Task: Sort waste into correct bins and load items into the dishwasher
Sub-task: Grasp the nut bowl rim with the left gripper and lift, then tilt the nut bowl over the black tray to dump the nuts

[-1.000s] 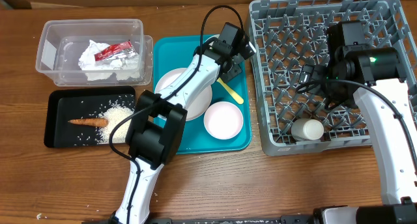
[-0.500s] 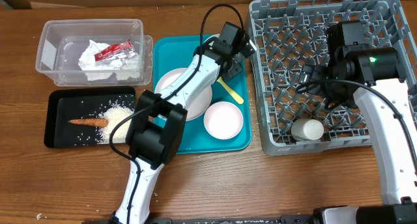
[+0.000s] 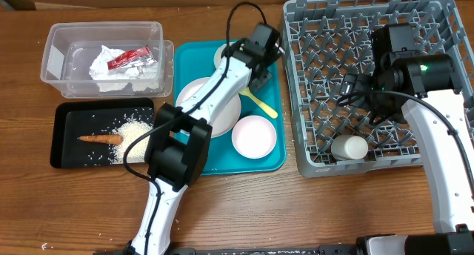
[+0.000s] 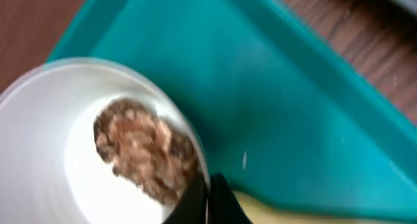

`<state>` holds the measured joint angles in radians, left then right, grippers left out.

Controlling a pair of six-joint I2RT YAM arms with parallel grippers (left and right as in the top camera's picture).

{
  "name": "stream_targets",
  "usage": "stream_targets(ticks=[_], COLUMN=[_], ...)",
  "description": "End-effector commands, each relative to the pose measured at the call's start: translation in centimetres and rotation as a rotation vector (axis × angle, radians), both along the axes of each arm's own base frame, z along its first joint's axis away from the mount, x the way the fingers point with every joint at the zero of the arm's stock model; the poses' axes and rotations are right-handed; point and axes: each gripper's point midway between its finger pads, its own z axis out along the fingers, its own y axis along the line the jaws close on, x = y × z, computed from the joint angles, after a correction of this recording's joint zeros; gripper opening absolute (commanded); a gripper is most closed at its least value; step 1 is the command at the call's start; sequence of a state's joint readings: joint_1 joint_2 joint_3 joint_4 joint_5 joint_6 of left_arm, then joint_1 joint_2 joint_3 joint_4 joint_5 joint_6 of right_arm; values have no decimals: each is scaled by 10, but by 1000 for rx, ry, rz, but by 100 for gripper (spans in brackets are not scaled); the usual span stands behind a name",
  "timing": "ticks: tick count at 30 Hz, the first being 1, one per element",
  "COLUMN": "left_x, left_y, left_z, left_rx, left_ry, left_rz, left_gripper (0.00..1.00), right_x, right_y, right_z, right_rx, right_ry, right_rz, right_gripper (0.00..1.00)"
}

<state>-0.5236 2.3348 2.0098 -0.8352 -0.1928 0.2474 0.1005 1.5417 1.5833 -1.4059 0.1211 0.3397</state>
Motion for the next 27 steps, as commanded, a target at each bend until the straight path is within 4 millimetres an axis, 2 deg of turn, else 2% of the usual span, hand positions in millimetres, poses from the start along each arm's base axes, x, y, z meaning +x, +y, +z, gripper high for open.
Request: stream_targets(ticks=[1, 3, 6, 8, 9, 11, 12, 15, 16, 17, 20, 21, 27], left_x=[16, 1, -23, -42, -60, -83, -87, -104, -110, -126, -149, -158, -177], left_y=[9, 22, 45, 68, 90, 119, 130, 151, 163, 184, 220, 232, 250], left_z=[88, 129, 171, 197, 212, 222, 227, 242, 246, 247, 236, 226, 186], left_rx=[-118, -177, -250, -293, -310, -292, -293, -339, -343, -354, -331, -346, -648], left_ry=[-104, -70, -13, 32, 71, 115, 115, 117, 113, 129, 172, 203, 287], left_rz=[184, 270, 359, 407, 448, 512, 532, 556, 582, 634, 704, 708, 656], left_gripper=[4, 4, 4, 4, 4, 4, 4, 4, 4, 4, 5, 5, 4], right_x=[2, 2, 2, 2, 3, 3, 3, 4, 4, 3, 3, 3, 3], right_y=[-3, -3, -3, -3, -3, -3, -3, -2, -1, 0, 0, 0, 0], right_z=[6, 7, 7, 7, 7, 7, 7, 7, 7, 7, 7, 7, 7], right_rx=[-19, -18, -18, -18, -17, -17, -17, -11, -8, -2, -3, -3, -3], right_ry=[-26, -28, -28, -29, -32, -33, -33, -36, -36, -32, -31, -31, -31], right_rz=[-1, -1, -1, -1, -1, -1, -1, 0, 1, 2, 3, 3, 3], right_gripper=[98, 98, 98, 98, 98, 98, 98, 98, 98, 98, 98, 98, 98])
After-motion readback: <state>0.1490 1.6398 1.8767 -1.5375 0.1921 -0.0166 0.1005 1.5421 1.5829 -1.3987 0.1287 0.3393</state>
